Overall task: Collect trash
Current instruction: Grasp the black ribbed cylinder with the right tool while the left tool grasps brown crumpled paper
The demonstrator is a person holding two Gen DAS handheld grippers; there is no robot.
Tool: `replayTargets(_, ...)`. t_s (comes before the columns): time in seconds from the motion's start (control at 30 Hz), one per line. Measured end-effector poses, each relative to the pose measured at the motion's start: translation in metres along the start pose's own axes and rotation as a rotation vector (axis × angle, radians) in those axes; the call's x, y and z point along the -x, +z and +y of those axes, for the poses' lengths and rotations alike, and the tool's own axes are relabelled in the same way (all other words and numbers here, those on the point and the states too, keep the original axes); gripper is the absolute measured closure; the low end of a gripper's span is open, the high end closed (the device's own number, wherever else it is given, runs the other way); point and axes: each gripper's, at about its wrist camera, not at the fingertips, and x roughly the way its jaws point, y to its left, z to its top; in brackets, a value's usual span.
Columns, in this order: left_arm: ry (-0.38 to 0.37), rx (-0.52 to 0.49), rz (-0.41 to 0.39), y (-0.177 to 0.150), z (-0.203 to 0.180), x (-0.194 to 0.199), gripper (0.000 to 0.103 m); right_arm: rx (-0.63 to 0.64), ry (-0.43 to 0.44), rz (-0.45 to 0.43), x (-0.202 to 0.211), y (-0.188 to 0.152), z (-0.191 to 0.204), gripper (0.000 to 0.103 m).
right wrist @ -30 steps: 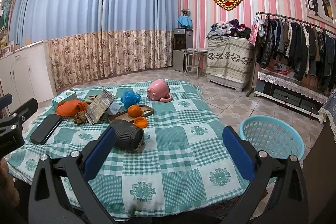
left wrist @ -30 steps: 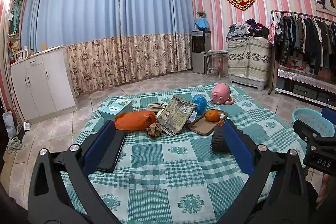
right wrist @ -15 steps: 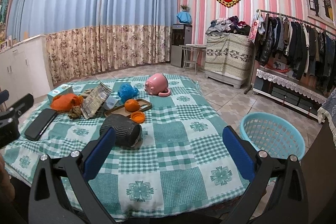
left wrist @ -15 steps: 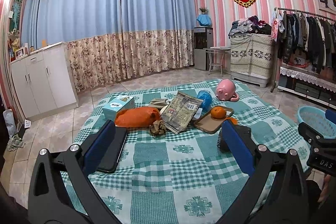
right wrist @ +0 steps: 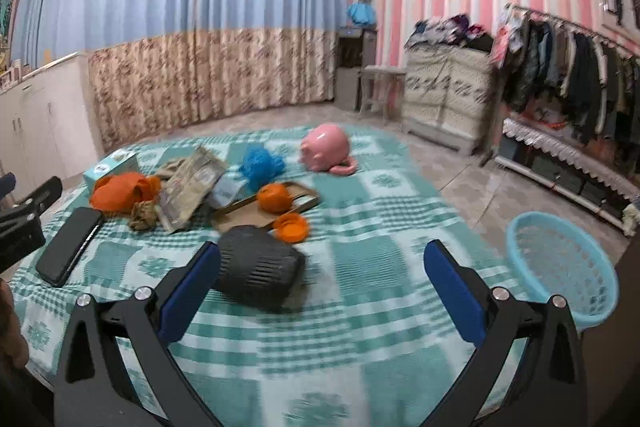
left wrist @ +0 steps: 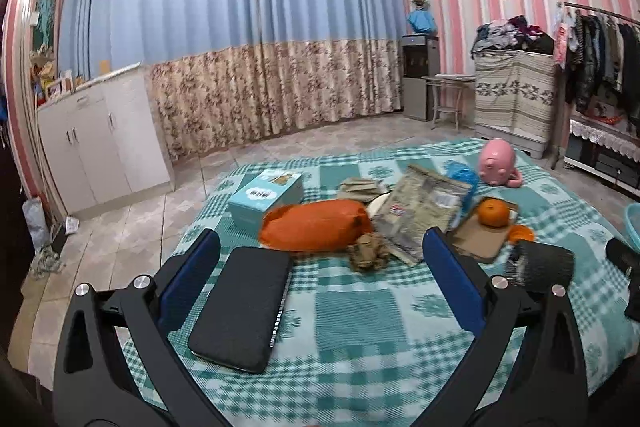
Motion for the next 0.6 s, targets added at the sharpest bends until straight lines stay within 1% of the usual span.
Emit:
replayTargets(0.1, 0.027, 0.013, 0.038, -0.007, 0.011, -0.015, 0.005, 0.017, -0.001, 0.026, -0.016, 0.0, 0.017, 0.004)
replayTargets(0.2, 0.067, 0.015, 0.052, -0.011, 0.02, -0.021, 0.005, 0.008, -0.014, 0.069, -0.036, -0.003, 0.028, 0.004)
replayTargets(0.27, 0.061, 0.03, 0.063, -0.013, 0.025, -0.024, 0.005, -0.017, -0.014, 0.099, -0.048, -0.005, 0.032, 0.004)
replayTargets(0.37, 0.067, 0.048, 0.08, -0.016, 0.032, -0.03, 0.005, -0.019, -0.036, 0.131, -0.062, -0.007, 0.039, 0.004)
replayTargets(0.5, 0.059, 0.086, 0.11, -0.017, 0.039, -0.036, 0.005, 0.02, -0.112, 0.154, -0.073, -0.009, 0.048, 0.004)
replayTargets(0.6, 0.055, 0.12, 0.126, -0.019, 0.045, -0.039, 0.005, 0.016, -0.107, 0.164, -0.074, -0.011, 0.045, 0.004)
